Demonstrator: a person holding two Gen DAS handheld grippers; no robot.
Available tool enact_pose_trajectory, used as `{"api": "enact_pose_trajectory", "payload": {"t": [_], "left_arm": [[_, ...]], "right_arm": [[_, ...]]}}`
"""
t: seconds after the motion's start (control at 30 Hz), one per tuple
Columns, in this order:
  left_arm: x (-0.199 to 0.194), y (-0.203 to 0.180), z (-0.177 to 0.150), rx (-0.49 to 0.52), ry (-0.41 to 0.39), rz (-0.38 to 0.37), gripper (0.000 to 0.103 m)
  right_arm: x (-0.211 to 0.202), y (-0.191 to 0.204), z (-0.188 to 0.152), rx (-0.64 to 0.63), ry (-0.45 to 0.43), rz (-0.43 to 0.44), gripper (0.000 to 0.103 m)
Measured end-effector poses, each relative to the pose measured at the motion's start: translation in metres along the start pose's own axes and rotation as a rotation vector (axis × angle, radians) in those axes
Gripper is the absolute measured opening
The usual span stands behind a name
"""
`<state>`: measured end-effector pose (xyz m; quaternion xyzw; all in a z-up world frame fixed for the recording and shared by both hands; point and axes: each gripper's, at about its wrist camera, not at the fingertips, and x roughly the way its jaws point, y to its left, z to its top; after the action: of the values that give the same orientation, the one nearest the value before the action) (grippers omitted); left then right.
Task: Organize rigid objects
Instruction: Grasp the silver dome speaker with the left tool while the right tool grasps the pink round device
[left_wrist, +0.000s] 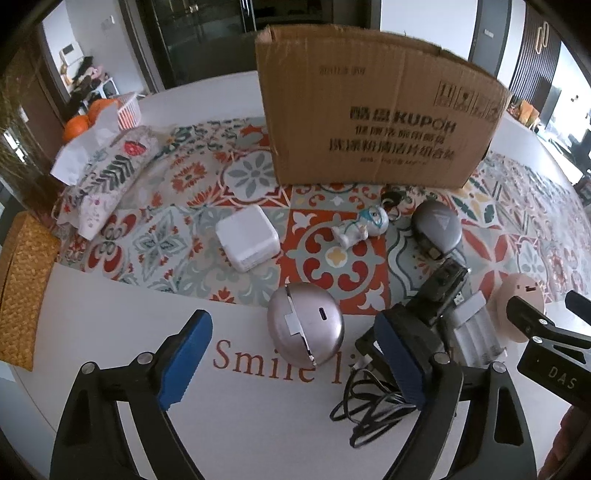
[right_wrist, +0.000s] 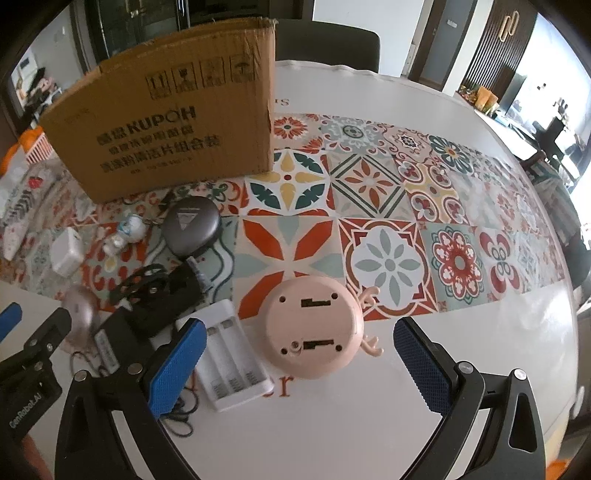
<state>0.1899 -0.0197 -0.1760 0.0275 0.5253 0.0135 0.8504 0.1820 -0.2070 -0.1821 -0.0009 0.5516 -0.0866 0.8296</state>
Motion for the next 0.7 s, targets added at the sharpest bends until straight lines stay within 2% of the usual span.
{"api": "enact_pose_trajectory", "payload": {"t": [0.33, 0.43, 0.53, 0.7], "left_arm": [[0.027, -0.004, 0.005, -0.009, 0.054, 0.023, 0.082], [0.033, -0.005, 0.005, -0.009, 0.074, 0.024, 0.074], [0.039, -0.005, 0.005, -0.017, 0.090, 0.014, 0.071], [0.044, -0.005, 0.004, -0.019, 0.108, -0.005, 0.059]], "right_arm": [[0.028, -0.002, 0.005, 0.015, 0.049, -0.013, 0.101], [0.035, -0.003, 0.004, 0.021, 0.057, -0.021, 0.098], [0.039, -0.001, 0.003, 0.012, 0.062, -0.016, 0.095], [0.044, -0.003, 0.004, 0.021, 0.063, 0.001, 0.090]]}}
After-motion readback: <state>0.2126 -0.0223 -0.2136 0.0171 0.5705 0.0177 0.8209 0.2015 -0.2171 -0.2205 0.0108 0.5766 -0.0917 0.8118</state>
